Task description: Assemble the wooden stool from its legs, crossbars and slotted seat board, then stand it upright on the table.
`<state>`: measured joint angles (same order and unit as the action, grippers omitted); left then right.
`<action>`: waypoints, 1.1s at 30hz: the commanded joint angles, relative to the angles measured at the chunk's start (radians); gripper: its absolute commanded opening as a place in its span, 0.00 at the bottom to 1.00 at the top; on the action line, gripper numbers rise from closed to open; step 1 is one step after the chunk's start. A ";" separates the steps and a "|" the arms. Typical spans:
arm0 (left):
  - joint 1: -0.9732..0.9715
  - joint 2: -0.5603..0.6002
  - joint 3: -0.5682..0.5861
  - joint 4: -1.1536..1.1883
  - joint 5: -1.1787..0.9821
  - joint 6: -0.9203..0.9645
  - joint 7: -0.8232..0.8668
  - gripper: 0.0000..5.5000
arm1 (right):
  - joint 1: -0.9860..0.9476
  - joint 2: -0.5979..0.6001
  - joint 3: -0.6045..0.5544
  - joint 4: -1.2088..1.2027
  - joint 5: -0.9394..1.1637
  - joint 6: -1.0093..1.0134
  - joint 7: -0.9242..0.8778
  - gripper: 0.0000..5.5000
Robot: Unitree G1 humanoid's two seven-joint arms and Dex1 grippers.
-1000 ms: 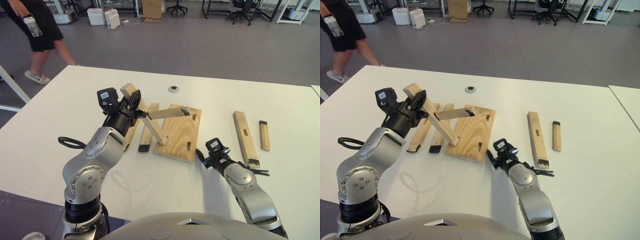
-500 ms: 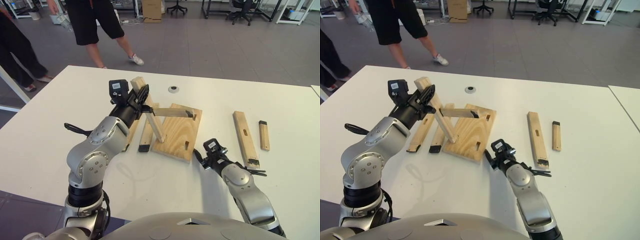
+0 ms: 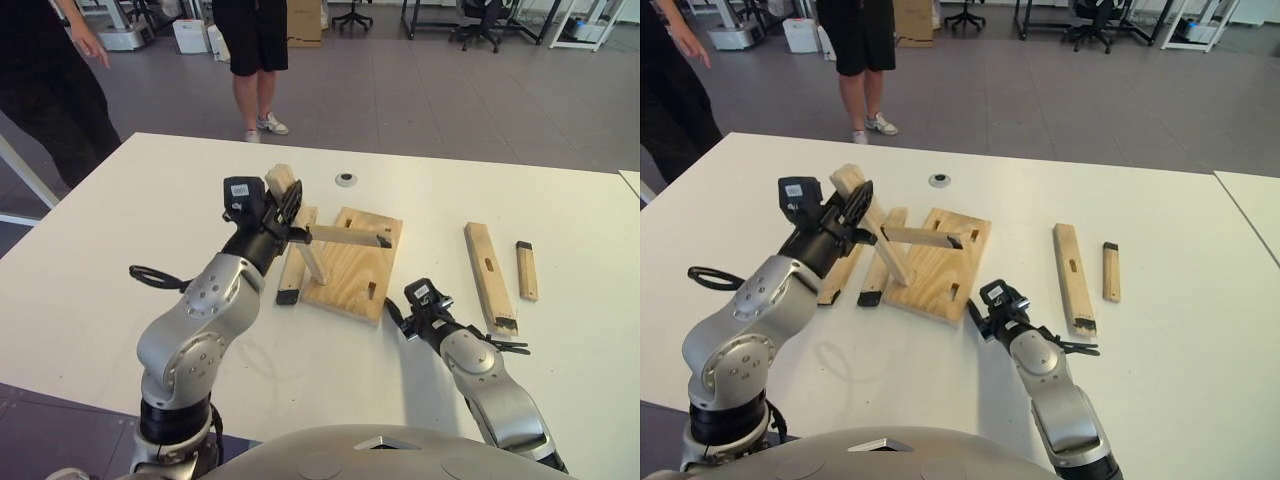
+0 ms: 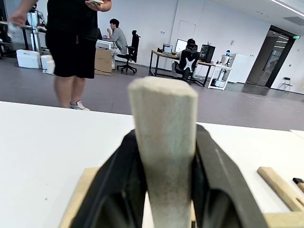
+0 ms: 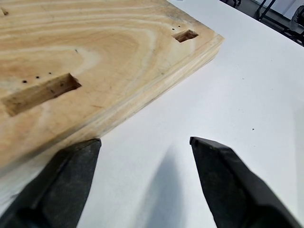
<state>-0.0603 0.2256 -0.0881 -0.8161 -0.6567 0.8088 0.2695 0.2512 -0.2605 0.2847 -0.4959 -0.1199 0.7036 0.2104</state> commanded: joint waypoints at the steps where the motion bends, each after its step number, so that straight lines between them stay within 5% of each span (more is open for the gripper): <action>1: 0.197 0.063 -0.038 -0.005 0.031 0.078 -0.036 0.18 | 0.031 -0.021 0.027 -0.013 0.008 0.039 0.029 0.64; 6: 0.276 0.091 -0.062 0.023 0.013 0.126 -0.109 0.18 | 0.037 -0.032 0.038 -0.055 0.008 0.071 0.034 0.64; 17: -0.034 0.166 -0.057 0.273 -0.027 0.209 -0.313 0.18 | 0.026 0.044 0.068 -0.038 0.003 0.079 -0.030 0.64; 29: -0.057 0.190 -0.107 0.317 0.011 0.200 -0.367 0.18 | -0.008 0.063 0.050 0.038 0.007 0.026 -0.043 0.64; 33: -0.093 0.130 -0.031 0.248 -0.028 0.210 -0.318 0.34 | -0.018 0.062 0.037 0.069 0.006 0.000 -0.041 0.64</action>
<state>-0.1717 0.3733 -0.1103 -0.5743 -0.6611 0.9268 -0.0606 0.2422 -0.2055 0.3159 -0.4723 -0.1198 0.6903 0.1624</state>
